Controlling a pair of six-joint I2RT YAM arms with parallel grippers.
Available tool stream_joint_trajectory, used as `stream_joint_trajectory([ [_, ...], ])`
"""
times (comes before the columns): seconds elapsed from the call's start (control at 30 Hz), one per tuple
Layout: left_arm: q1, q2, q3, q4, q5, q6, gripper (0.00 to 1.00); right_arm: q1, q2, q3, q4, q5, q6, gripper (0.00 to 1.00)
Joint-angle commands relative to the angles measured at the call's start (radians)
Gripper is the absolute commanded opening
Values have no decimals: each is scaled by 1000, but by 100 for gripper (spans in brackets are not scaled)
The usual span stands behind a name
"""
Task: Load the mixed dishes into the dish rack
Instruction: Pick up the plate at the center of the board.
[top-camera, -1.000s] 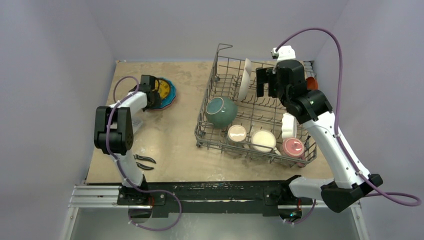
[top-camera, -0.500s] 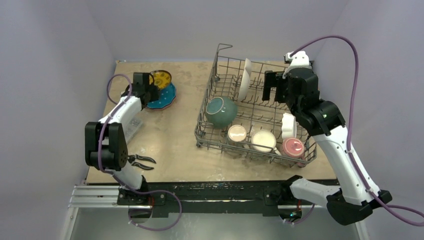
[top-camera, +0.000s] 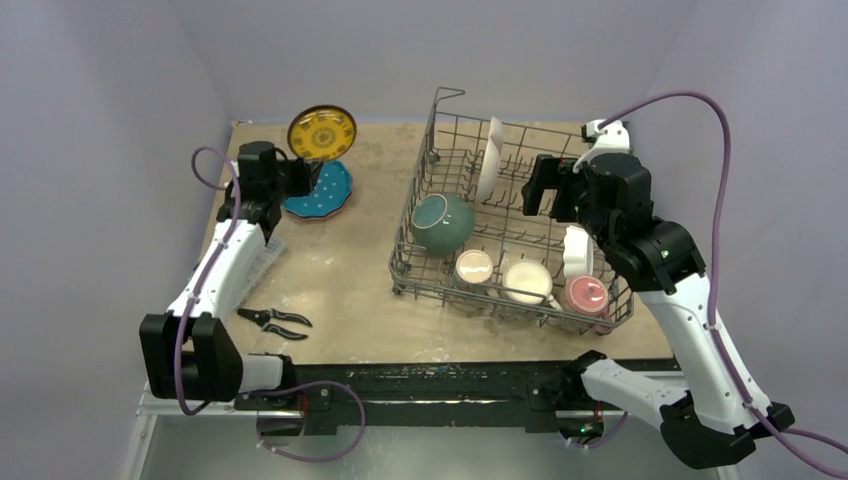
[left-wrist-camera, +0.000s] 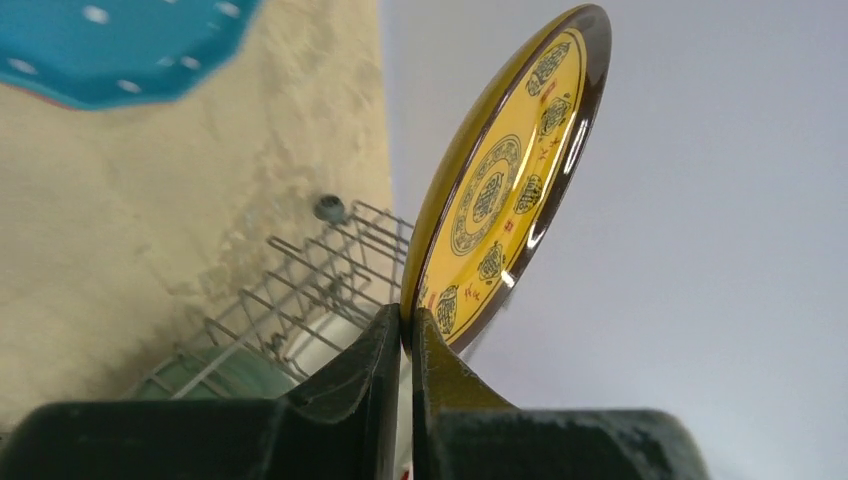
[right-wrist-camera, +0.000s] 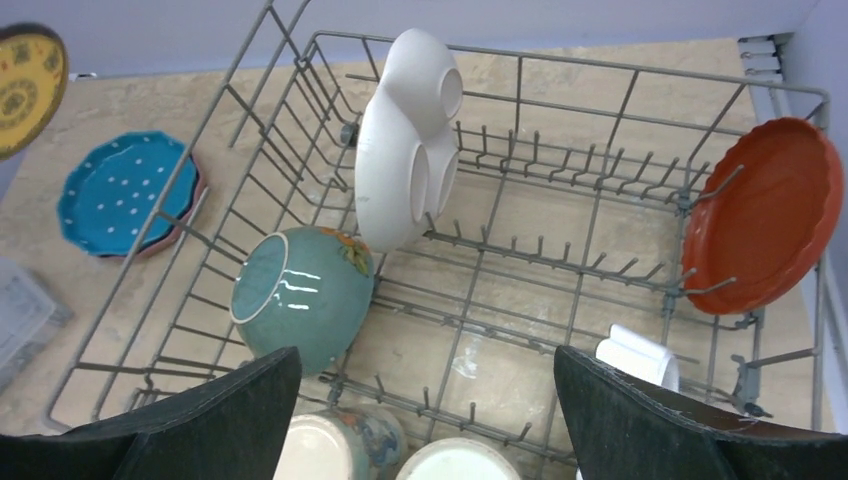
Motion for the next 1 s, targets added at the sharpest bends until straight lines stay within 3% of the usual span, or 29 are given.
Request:
stream_joint_trajectory([
  [0.0,-21,-92,131,76,177,197,0,-5,-22,-10,-11,-114,100,98],
  [0.27,-236,-223,205,-10,280,335,0,-6,-65,-13,41,-394,191,98],
  [0.47,-424,-238,201,-1,234,307,0,-5,-140,-26,79,-512,301,98],
  [0.73,-596,-176,232,43,203,288,0,-5,-212,-99,135,-545,434,98],
  [0.97,-696,-133,253,82,180,278,0,-6,-225,-73,95,-446,499,98],
])
